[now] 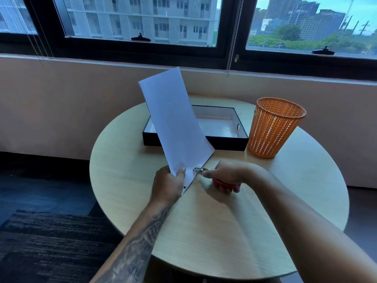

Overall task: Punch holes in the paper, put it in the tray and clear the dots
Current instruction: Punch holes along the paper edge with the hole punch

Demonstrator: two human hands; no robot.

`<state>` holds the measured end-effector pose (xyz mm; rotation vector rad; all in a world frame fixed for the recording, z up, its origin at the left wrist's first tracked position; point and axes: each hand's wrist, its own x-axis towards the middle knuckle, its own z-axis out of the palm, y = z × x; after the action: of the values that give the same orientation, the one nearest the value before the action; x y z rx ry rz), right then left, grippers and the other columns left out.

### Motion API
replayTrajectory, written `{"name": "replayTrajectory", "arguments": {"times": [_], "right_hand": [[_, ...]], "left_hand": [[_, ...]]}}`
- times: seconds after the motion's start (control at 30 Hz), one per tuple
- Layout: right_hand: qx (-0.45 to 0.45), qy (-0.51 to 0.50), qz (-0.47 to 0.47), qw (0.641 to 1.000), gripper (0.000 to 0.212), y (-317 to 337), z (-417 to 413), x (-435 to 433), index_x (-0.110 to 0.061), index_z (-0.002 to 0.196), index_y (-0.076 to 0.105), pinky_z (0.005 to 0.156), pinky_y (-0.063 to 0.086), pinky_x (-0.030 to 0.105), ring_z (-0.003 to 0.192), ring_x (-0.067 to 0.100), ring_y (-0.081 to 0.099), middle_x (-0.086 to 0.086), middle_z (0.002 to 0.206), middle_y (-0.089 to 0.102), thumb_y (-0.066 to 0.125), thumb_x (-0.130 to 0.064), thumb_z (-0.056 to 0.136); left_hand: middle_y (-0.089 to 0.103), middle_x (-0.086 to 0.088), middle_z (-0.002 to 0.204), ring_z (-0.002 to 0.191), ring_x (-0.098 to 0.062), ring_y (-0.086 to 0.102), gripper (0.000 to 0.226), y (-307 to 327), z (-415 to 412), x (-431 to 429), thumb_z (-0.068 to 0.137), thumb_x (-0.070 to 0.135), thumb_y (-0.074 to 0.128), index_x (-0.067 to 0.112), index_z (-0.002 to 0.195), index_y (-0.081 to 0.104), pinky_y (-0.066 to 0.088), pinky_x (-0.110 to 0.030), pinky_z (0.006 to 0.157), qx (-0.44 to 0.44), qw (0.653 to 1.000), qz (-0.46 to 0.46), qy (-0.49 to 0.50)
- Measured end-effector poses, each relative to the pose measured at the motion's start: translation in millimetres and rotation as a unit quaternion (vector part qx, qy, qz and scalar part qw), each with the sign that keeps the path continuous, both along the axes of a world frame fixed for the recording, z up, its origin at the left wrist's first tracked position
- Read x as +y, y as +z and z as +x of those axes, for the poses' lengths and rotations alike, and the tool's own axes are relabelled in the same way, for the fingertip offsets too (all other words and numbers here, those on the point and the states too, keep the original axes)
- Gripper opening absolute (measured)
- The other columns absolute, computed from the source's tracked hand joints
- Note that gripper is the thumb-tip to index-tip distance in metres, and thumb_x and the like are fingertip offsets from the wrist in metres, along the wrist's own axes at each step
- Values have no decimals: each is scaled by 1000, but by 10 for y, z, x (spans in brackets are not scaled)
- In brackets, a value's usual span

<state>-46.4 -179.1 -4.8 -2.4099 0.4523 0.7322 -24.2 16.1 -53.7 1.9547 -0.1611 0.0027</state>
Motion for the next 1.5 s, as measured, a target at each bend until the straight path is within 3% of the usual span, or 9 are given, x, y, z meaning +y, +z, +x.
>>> {"name": "replayTrajectory", "arguments": {"times": [0.43, 0.63, 0.8, 0.9, 1.07, 1.13, 1.23, 1.37, 1.5], "right_hand": [[-3, -34, 52, 998, 59, 82, -147, 15, -8, 87, 60, 51, 50, 31, 53, 26, 57, 13, 73, 61, 47, -65, 96], [-113, -91, 112, 983, 37, 40, -432, -115, -9, 89, 49, 48, 45, 30, 59, 30, 54, 20, 75, 64, 46, -44, 100], [-222, -61, -79, 970, 35, -69, -610, -273, -15, 90, 61, 60, 39, 33, 72, 18, 55, 1, 85, 64, 56, -49, 95], [-247, -43, -195, 948, 32, -150, -715, -341, -26, 95, 60, 78, 49, 37, 92, 20, 56, -2, 101, 59, 62, -57, 87], [-245, -23, -233, 941, 53, -215, -771, -408, -26, 126, 61, 94, 46, 36, 116, 22, 55, 1, 127, 59, 63, -61, 87], [-301, -89, -123, 942, 64, -143, -750, -438, -19, 139, 55, 101, 46, 36, 124, 23, 55, 5, 138, 58, 67, -56, 88], [-395, -186, 102, 894, 63, 75, -699, -487, -14, 140, 52, 97, 49, 33, 120, 21, 58, 8, 134, 60, 73, -42, 88], [-321, -200, 326, 866, 74, 286, -649, -499, -12, 141, 51, 92, 54, 38, 116, 27, 64, 11, 132, 63, 76, -39, 77], [-254, -189, 430, 845, 54, 264, -647, -442, -9, 128, 63, 97, 54, 50, 117, 37, 63, 18, 128, 65, 75, -23, 77]], "left_hand": [[66, 2, 59, 52, -8, 60, 32, 9, -6, 26, 94, 24, 62, 9, 66, 63, 43, -28, 56, -8, 1000, -15, 2], [75, -1, 73, 68, -18, 70, 23, -25, 9, 71, 93, 26, 66, 11, 76, 70, 54, -32, 63, 13, 996, -83, 6], [77, 5, 75, 70, -11, 73, 16, -18, 12, 93, 91, 25, 71, 17, 77, 73, 58, -36, 70, 25, 990, -135, 9], [75, 17, 72, 70, -5, 71, 12, 0, 6, 100, 89, 22, 73, 23, 77, 72, 56, -31, 68, 31, 987, -155, -2], [78, 6, 76, 74, -23, 74, 4, 29, 1, 144, 89, 14, 74, 16, 85, 74, 56, -40, 65, 53, 974, -220, -21], [79, 1, 82, 73, -20, 73, 4, 55, -22, 197, 88, 10, 75, 13, 88, 75, 57, -37, 67, 69, 964, -251, -53], [79, 1, 95, 85, -17, 74, 17, 146, 15, 334, 80, 20, 80, 17, 96, 76, 57, -27, 70, 42, 965, -215, -141], [78, 6, 104, 96, -8, 72, 20, 371, 64, 436, 85, 20, 78, 19, 104, 75, 56, -22, 81, 24, 958, -106, -267], [76, -3, 110, 103, -21, 71, 37, 474, 111, 452, 78, 35, 76, 19, 111, 72, 58, -40, 93, 65, 954, -31, -291]]}}
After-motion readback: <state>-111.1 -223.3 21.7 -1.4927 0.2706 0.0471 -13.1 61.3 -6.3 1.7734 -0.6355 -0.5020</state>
